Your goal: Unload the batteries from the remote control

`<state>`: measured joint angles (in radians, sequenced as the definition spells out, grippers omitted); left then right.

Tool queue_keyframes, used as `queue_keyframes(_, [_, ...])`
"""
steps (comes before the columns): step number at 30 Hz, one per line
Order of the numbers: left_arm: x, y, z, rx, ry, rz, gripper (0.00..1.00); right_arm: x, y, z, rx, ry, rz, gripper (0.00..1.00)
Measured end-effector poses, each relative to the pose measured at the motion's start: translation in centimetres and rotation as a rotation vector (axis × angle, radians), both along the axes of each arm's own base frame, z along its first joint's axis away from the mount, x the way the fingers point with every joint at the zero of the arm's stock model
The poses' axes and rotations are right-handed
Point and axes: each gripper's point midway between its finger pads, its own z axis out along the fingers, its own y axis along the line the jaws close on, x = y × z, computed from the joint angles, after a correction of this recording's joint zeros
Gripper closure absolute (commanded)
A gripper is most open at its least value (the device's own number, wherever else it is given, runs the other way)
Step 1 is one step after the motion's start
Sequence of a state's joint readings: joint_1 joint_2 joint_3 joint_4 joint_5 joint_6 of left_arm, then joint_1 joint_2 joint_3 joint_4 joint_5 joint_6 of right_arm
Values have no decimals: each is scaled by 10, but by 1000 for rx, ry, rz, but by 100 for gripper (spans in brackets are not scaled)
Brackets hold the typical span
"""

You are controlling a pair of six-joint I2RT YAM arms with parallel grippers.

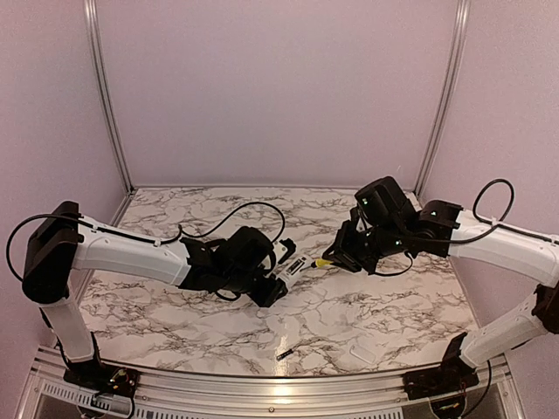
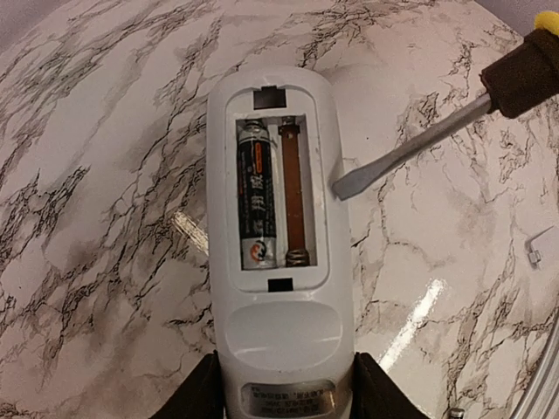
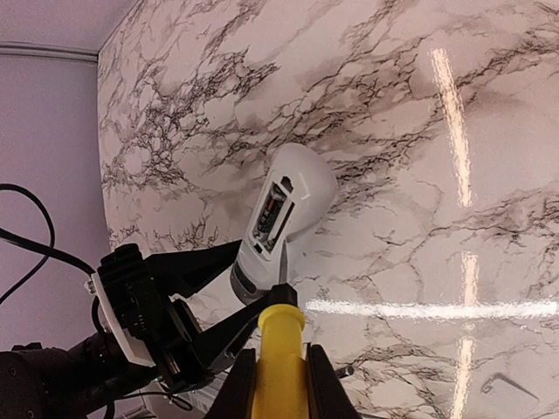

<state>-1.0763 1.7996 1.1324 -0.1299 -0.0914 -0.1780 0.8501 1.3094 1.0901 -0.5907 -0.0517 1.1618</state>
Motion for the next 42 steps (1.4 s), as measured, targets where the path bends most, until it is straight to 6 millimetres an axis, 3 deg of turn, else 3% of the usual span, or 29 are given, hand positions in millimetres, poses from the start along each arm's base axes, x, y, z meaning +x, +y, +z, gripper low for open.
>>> queue_keyframes(8, [-2,-1,0,1,-3,0,100,3,-4,-3,5,8,-24,100])
queue_keyframes(16, [-2,-12,13,-24,-22,-8,100,9,-3,2,26,-11,-34,100])
queue_keyframes(42, [-4,-14,13,-20,-23,5,100,8,-6,-6,53,-8,-52,100])
